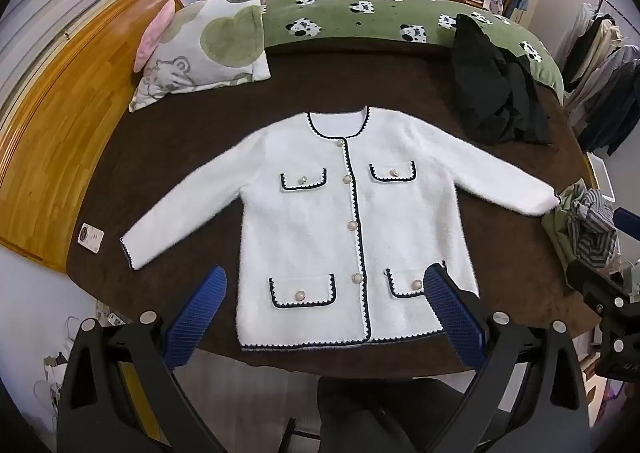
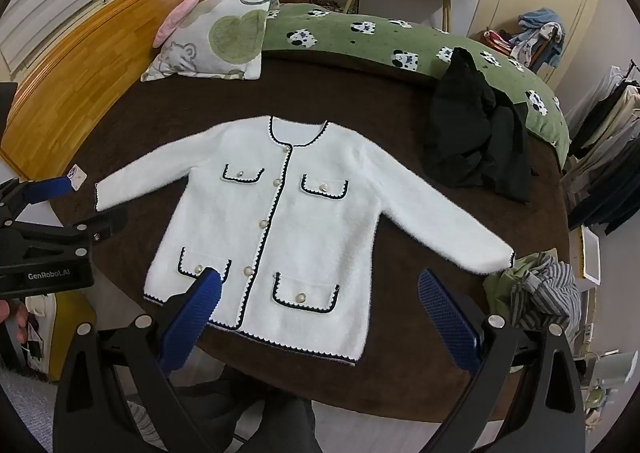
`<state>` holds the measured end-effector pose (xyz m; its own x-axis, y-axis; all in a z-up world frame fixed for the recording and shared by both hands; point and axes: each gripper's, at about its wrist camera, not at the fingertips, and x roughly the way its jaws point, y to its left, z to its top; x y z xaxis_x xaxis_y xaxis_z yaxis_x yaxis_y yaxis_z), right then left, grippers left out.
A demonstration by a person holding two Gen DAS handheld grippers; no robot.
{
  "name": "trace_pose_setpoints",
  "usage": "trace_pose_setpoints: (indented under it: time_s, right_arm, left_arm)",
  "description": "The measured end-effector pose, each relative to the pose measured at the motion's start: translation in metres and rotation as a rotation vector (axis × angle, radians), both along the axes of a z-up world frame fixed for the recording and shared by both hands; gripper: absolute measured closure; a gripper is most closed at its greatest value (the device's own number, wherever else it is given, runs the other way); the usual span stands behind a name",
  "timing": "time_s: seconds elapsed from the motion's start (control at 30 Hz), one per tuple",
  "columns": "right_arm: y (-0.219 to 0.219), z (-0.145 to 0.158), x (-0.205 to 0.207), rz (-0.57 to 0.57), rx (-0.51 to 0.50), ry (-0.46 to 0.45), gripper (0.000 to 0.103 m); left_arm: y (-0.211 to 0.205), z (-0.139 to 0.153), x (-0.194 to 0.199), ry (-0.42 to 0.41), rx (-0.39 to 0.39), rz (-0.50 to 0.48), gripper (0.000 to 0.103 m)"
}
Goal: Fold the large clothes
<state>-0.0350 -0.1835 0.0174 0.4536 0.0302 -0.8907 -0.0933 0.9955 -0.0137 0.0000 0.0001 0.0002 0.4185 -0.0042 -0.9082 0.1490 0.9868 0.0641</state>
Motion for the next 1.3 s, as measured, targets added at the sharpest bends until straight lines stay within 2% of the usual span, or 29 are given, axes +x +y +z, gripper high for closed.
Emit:
trace_pose_setpoints:
  time_s: [0.37, 1.3]
  right_arm:
    - [0.003, -0.001, -0.001, 0.0, 0.001, -0.007, 0.006]
    - [0.007, -0.001, -0.005, 0.0, -0.001, -0.01, 0.006]
  left_arm:
    - [0.004, -0.005, 0.002, -0.002, -0.001, 0.001, 0.006]
    - [0.012, 0.002, -0.002, -0.005, -0.005, 0.004, 0.006]
